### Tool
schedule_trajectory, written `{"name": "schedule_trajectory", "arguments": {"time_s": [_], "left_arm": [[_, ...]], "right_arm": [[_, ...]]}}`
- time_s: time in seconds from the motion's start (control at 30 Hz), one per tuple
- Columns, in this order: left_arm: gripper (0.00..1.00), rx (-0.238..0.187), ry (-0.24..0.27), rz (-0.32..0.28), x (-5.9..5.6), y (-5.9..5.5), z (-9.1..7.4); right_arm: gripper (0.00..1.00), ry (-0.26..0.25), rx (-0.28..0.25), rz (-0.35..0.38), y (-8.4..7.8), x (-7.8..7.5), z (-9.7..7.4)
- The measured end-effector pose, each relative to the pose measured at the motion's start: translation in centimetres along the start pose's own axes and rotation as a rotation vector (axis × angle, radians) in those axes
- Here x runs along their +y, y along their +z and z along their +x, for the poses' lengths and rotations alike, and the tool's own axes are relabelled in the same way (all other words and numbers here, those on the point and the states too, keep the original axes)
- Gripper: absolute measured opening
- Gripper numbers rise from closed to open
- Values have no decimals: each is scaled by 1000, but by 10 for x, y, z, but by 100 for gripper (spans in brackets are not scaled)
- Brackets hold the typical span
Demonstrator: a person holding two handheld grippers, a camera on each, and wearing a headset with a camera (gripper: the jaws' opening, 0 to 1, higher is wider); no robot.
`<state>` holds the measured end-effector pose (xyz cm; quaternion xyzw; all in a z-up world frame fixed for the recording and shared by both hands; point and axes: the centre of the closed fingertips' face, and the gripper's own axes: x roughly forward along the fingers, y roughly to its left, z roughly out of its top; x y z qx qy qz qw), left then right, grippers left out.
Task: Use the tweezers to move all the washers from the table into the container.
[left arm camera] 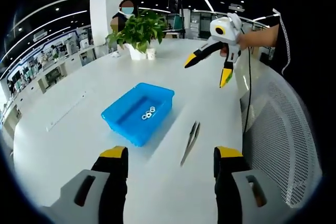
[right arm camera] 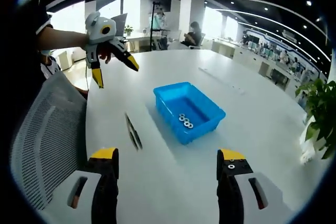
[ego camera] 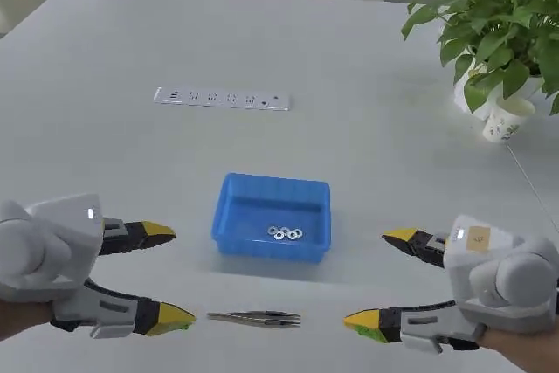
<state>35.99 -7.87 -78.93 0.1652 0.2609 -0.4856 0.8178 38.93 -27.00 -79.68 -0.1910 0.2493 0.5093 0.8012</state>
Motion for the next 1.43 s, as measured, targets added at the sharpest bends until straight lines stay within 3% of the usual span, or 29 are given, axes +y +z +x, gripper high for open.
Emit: {"name": "schedule_trajectory", "arguments": {"time_s": [0.1,0.2,0.43,0.73,1.43], "left_arm": [[78,-48,30,-30,-1,4,-2],[83,-70,55,-51,-1,3,-3],[89,-84,68,-89,-9,-4,-2],[99,-129,108,-120,-7,2,-9],[99,-115,119,-103,0,1,-11]], "right_arm": [[83,-20,-22,18,-4,-2,-6],[87,-28,-44,39,-6,-2,-11],[99,-47,-67,59,-15,-1,-18],[100,-74,-90,77,-16,-3,-23],[100,-57,-101,63,-15,2,-18]]}}
